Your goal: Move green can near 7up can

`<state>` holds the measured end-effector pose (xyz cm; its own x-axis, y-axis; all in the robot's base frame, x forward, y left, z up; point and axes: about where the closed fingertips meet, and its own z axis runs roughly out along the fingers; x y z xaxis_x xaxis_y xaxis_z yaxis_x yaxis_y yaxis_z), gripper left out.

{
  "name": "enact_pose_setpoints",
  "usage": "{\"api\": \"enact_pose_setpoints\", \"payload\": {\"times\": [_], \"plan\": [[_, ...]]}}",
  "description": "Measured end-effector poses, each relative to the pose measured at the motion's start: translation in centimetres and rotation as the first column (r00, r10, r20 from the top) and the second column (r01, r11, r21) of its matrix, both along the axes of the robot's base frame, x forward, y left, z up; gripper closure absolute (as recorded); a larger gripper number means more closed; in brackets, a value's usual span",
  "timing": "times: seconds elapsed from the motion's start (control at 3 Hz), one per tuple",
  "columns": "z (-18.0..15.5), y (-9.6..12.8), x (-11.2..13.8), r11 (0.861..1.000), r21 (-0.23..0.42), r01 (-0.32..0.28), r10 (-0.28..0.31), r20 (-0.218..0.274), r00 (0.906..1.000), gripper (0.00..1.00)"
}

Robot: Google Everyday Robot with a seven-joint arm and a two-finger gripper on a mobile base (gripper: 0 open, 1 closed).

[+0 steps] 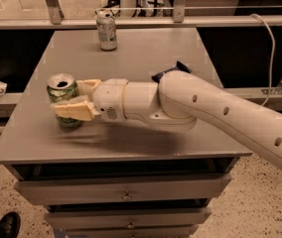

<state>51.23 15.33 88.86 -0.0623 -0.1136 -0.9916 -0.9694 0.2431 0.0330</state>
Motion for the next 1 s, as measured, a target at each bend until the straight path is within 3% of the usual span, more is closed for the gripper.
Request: {"api": "enact_pose_setpoints", "payload": {"times": [0.33,0.67,1.0], "plan": [[2.6,-5.2,0.5,0.996,-0.027,0.083,-0.082,0.053,0.9952,0.93],[5.5,-12.7,2.5,0.979,-0.051,0.197,-0.189,0.133,0.9729,1.0],[6.2,-14.2,3.0,0.974,-0.051,0.221,-0.212,0.148,0.9661,1.0]]}}
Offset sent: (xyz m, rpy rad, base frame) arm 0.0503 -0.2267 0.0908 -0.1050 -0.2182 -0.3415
